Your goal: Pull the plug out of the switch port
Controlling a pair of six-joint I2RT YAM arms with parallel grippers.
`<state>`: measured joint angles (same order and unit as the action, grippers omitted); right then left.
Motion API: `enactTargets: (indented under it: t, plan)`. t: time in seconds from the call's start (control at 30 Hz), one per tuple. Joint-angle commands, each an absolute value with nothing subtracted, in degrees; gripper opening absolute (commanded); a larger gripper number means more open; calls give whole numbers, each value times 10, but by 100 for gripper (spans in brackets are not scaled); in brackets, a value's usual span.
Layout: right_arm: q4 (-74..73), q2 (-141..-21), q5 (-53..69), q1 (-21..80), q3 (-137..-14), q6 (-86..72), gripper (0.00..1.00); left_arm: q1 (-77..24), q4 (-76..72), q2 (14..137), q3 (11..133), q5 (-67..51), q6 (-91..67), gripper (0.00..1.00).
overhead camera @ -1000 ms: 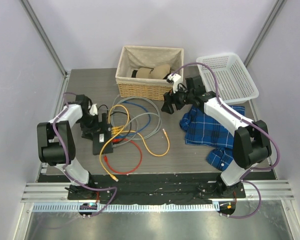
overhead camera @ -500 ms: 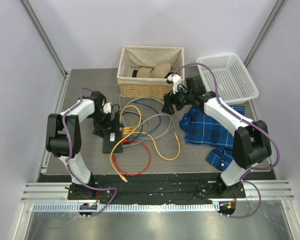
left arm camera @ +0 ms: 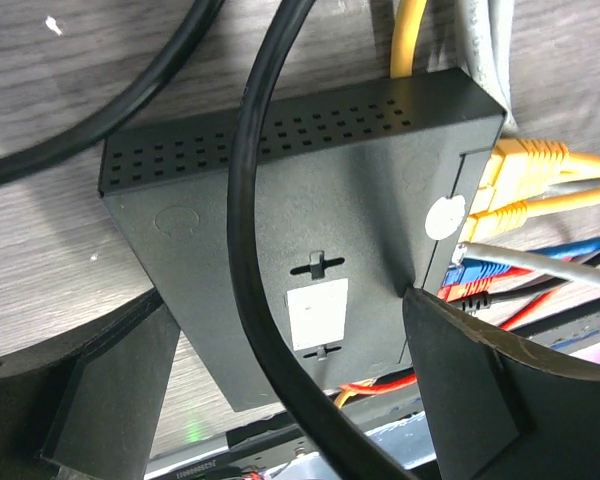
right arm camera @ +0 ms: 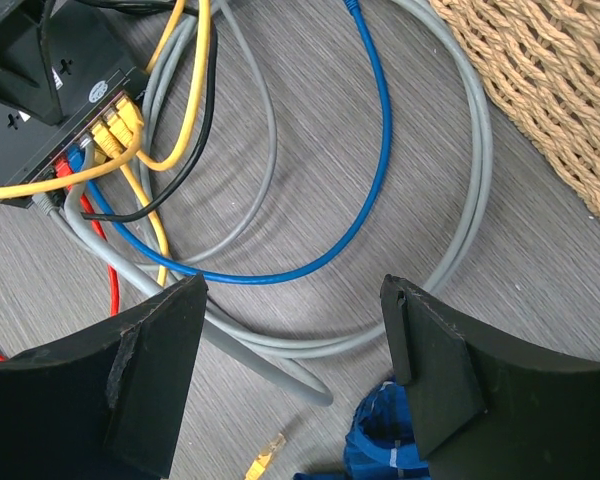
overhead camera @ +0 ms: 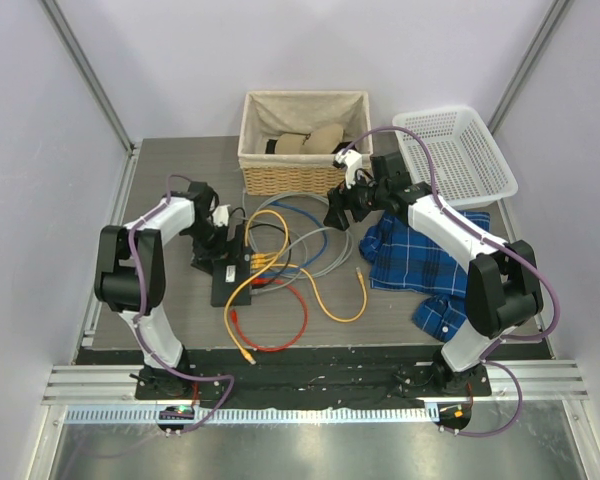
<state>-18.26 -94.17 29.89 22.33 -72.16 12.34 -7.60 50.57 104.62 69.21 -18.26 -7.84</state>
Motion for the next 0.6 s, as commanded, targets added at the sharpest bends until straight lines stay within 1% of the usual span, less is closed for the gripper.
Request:
enactTargets:
  t: [0.0,0.17,0.27,0.47,0.57]
  plan:
    - [-173,-919,311,225,-731,134,79,-56,491,987,674,-221,-63,96]
    - [-173,-924,322,225,-738,134,79,-3,495,946,637,-225,-67,96]
    - [-171,-930,325,228,-747,133,79,46,489,938,634,-236,-73,96]
    - [-162,-948,324,241,-794,102,79,59,482,944,657,-237,-76,96]
    - [-164,-970,281,258,-828,84,79,60,477,938,669,-237,-70,96]
